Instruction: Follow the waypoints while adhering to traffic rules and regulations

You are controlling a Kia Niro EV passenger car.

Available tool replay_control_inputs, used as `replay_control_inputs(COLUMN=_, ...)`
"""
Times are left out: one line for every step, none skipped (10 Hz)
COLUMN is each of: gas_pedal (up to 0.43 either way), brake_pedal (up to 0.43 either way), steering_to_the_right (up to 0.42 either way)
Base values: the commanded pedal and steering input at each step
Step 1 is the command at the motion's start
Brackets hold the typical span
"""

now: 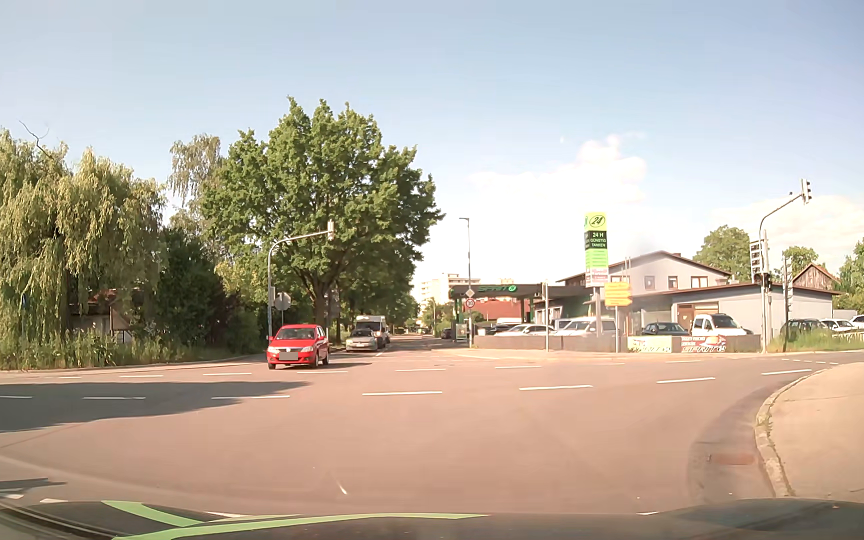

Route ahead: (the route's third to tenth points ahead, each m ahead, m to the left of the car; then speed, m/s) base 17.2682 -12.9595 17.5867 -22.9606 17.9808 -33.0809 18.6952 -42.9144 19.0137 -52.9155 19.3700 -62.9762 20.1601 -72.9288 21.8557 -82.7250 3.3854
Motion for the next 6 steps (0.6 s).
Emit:
replay_control_inputs(gas_pedal=0.138, brake_pedal=0.000, steering_to_the_right=0.059)
replay_control_inputs(gas_pedal=0.138, brake_pedal=0.000, steering_to_the_right=0.073)
replay_control_inputs(gas_pedal=0.138, brake_pedal=0.000, steering_to_the_right=0.088)
replay_control_inputs(gas_pedal=0.138, brake_pedal=0.000, steering_to_the_right=0.107)
replay_control_inputs(gas_pedal=0.138, brake_pedal=0.000, steering_to_the_right=0.125)
replay_control_inputs(gas_pedal=0.138, brake_pedal=0.000, steering_to_the_right=0.145)
